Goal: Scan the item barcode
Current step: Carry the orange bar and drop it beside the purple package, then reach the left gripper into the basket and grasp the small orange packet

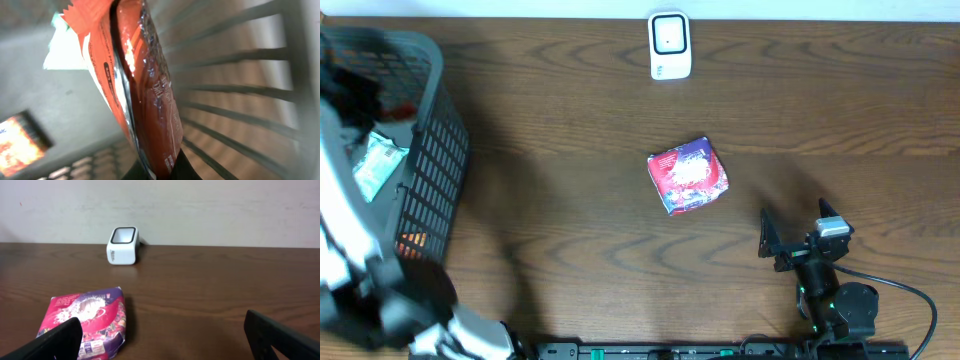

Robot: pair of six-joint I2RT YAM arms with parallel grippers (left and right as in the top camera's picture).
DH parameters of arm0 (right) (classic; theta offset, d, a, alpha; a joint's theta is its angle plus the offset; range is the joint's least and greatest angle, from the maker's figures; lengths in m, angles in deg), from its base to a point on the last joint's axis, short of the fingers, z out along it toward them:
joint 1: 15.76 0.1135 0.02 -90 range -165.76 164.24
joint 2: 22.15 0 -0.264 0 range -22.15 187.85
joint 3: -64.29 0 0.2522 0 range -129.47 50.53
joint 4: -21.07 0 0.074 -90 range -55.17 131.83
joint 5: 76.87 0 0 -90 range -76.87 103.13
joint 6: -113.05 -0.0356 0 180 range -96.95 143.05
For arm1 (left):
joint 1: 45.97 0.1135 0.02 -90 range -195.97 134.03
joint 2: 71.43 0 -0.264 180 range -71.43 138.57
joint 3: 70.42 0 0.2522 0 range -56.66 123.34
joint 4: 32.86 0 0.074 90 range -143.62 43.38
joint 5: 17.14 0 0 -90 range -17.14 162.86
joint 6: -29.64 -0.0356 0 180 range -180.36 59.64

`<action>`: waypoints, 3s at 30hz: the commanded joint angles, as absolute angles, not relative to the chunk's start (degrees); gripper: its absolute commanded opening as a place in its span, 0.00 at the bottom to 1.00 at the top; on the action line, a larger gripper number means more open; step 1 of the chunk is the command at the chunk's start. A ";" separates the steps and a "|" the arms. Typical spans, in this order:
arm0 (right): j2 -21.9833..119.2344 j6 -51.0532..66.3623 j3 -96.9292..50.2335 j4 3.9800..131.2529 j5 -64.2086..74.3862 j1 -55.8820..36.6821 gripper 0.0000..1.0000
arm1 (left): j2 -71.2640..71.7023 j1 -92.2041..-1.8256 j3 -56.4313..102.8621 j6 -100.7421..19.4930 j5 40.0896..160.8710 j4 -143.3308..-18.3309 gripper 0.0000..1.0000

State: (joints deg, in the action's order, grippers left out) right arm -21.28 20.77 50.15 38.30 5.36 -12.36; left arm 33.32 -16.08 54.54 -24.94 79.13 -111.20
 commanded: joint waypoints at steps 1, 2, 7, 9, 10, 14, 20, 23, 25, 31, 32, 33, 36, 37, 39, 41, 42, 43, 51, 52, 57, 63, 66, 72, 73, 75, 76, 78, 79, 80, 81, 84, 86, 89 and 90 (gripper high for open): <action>-21.50 21.42 50.21 38.47 5.10 -12.34 0.99 | 20.14 -16.45 56.35 -22.47 86.82 -110.76 0.07; -21.50 21.42 50.21 38.49 5.10 -12.34 0.99 | 17.82 -16.91 56.35 -22.34 87.78 -110.76 0.07; -21.50 21.42 50.21 38.49 5.10 -12.34 0.99 | 12.08 -24.80 56.33 -22.38 96.48 -110.76 0.07; -21.50 21.42 50.21 38.49 5.10 -12.34 0.99 | 11.84 -31.75 56.33 -24.07 96.74 -110.65 0.08; -21.50 21.42 50.21 38.49 5.10 -12.34 0.99 | 12.08 -34.90 56.26 -26.08 96.37 -110.26 0.07; -21.50 21.42 50.21 38.47 5.10 -12.34 0.99 | 14.46 -49.21 55.30 -35.85 91.96 -108.80 0.07; -21.50 21.42 50.21 38.49 5.10 -12.34 0.99 | 22.94 -66.61 53.31 -45.47 83.45 -111.57 0.07; -21.50 21.42 50.21 38.49 5.10 -12.34 0.99 | 29.67 -72.14 53.20 -47.54 80.87 -114.46 0.08; -21.50 21.42 50.21 38.47 5.10 -12.34 0.99 | 34.11 -74.48 53.22 -47.70 78.21 -115.53 0.08; -21.50 21.42 50.21 38.47 5.10 -12.34 0.99 | 47.59 -77.73 53.20 -47.41 75.83 -119.44 0.36; -21.50 21.42 50.21 38.47 5.10 -12.34 0.99 | 49.10 -77.82 53.20 -46.93 75.83 -120.14 0.37; -21.50 21.42 50.21 38.47 5.10 -12.34 0.99 | 50.39 -77.82 53.20 -46.30 75.85 -120.69 0.37; -21.50 21.42 50.21 38.47 5.10 -12.34 0.99 | 53.12 -77.82 53.22 -44.83 76.26 -121.15 0.40; -21.50 21.42 50.21 38.49 5.10 -12.34 0.99 | 53.71 -77.82 53.22 -44.85 76.46 -121.12 0.42; -21.50 21.42 50.21 38.49 5.10 -12.34 0.99 | 53.78 -77.76 53.22 -44.88 76.44 -121.15 0.49; -21.50 21.42 50.21 38.49 5.10 -12.34 0.99 | 53.26 -77.47 53.86 -44.90 76.42 -121.56 0.50; -21.50 21.42 50.21 38.49 5.10 -12.34 0.99 | 52.88 -77.08 54.82 -44.90 76.22 -122.39 0.50; -21.50 21.42 50.21 38.49 5.10 -12.34 0.99 | 52.49 -76.53 55.94 -45.14 76.13 -123.31 0.51; -21.50 21.42 50.21 38.49 5.10 -12.34 0.99 | 46.09 -65.28 72.46 -45.03 72.35 -131.94 0.52; -21.50 21.42 50.21 38.49 5.10 -12.34 0.99 | 44.58 -62.81 74.25 -44.55 72.35 -132.14 0.67; -21.50 21.42 50.21 38.49 5.10 -12.34 0.99 | 36.08 -48.29 76.76 -37.12 72.31 -131.38 0.98; -21.50 21.42 50.21 38.49 5.10 -12.34 0.99 | 31.88 -26.57 76.74 -31.06 72.15 -131.20 0.98; -21.50 21.42 50.21 38.49 5.10 -12.34 0.99 | 32.97 -15.97 75.89 -25.40 72.20 -131.22 0.98; -21.50 21.42 50.21 38.47 5.10 -12.34 0.99 | 37.67 -4.16 72.37 -23.61 72.18 -134.09 0.98; -21.50 21.42 50.21 38.49 5.10 -12.34 0.99 | 38.65 -3.12 71.50 -23.59 72.20 -134.70 0.98; -21.50 21.42 50.21 38.47 5.10 -12.34 0.99 | 41.17 -1.54 69.22 -23.61 72.18 -135.99 1.00; -21.50 21.42 50.21 38.47 5.10 -12.34 0.99 | 42.68 -1.08 67.61 -23.65 72.18 -136.53 1.00; -21.50 21.42 50.21 38.47 5.10 -12.34 1.00 | 44.53 -0.91 65.22 -24.40 72.13 -136.77 1.00; -21.50 21.42 50.21 38.49 5.10 -12.34 0.99 | 45.61 -0.93 63.76 -25.03 72.02 -136.51 1.00; -21.50 21.42 50.21 38.49 5.10 -12.34 0.99 | 46.57 -0.93 62.16 -25.14 71.67 -136.18 1.00; -21.50 21.42 50.21 38.47 5.10 -12.34 0.99 | 47.46 -1.04 60.50 -25.14 71.48 -135.72 1.00; -21.50 21.42 50.21 38.49 5.10 -12.34 0.99 | 48.93 -1.15 54.60 -25.14 71.48 -132.80 1.00; -21.50 21.42 50.21 38.49 5.10 -12.34 0.99 | 48.93 -1.15 50.73 -25.12 71.52 -130.26 1.00; -21.50 21.42 50.21 38.49 5.10 -12.34 0.99 | 48.93 -1.15 46.03 -25.10 71.50 -127.09 1.00; -21.50 21.42 50.21 38.49 5.10 -12.34 0.99 | 48.93 -1.15 44.81 -25.03 71.52 -126.33 1.00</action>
State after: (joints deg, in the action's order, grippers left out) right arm -21.28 20.77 50.15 38.27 5.36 -12.36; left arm 49.04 -1.04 48.39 -24.61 72.46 -127.79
